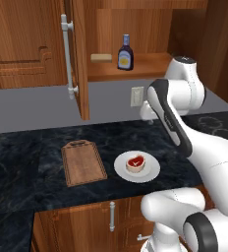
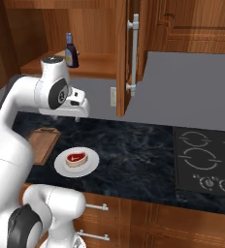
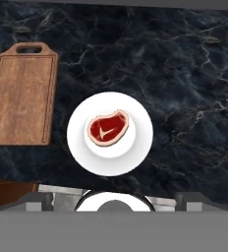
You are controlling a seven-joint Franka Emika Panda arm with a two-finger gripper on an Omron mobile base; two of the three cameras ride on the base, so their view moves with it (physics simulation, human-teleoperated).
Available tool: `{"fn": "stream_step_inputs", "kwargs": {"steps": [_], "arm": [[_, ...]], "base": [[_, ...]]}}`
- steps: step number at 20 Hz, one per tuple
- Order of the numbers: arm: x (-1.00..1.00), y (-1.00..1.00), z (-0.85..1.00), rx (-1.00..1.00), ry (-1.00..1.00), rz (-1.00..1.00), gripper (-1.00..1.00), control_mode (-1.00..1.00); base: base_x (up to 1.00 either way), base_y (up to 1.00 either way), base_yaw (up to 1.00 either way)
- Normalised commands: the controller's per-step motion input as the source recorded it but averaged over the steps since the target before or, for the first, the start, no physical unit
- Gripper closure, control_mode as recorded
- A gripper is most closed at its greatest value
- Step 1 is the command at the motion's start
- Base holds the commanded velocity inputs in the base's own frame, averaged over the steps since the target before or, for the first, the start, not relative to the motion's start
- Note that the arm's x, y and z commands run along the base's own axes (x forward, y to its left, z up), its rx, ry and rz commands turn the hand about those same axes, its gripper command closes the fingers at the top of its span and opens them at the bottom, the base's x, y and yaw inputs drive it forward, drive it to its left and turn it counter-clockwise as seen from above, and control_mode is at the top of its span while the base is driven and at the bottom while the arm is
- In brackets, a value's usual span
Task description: Pick the steak from the plate and place it on the cutting board. Then pick the condiment bottle from the cabinet and place it next to the cutting board.
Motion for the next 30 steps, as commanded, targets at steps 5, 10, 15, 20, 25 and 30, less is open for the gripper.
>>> {"fn": "stream_step_inputs", "kwargs": {"steps": [5, 10, 15, 20, 25, 30], "arm": [[-0.21, 0.00, -0.12, 0.00, 0.00, 0.00, -1.00, -1.00], [-0.16, 0.00, -0.15, 0.00, 0.00, 0.00, -1.00, -1.00], [-0.10, 0.00, -0.23, 0.00, -0.01, 0.00, -1.00, -1.00], [-0.01, 0.00, -0.30, 0.00, -0.02, 0.00, -1.00, -1.00], [0.00, 0.00, -0.28, 0.00, -0.01, 0.00, -1.00, -1.00], [0.00, 0.01, -0.25, 0.00, 0.00, 0.00, -1.00, -1.00]], "base": [[0.00, 0.00, 0.00], [0.00, 0.00, 0.00], [0.00, 0.00, 0.00], [0.00, 0.00, 0.00], [0.00, 0.00, 0.00], [0.00, 0.00, 0.00]]}}
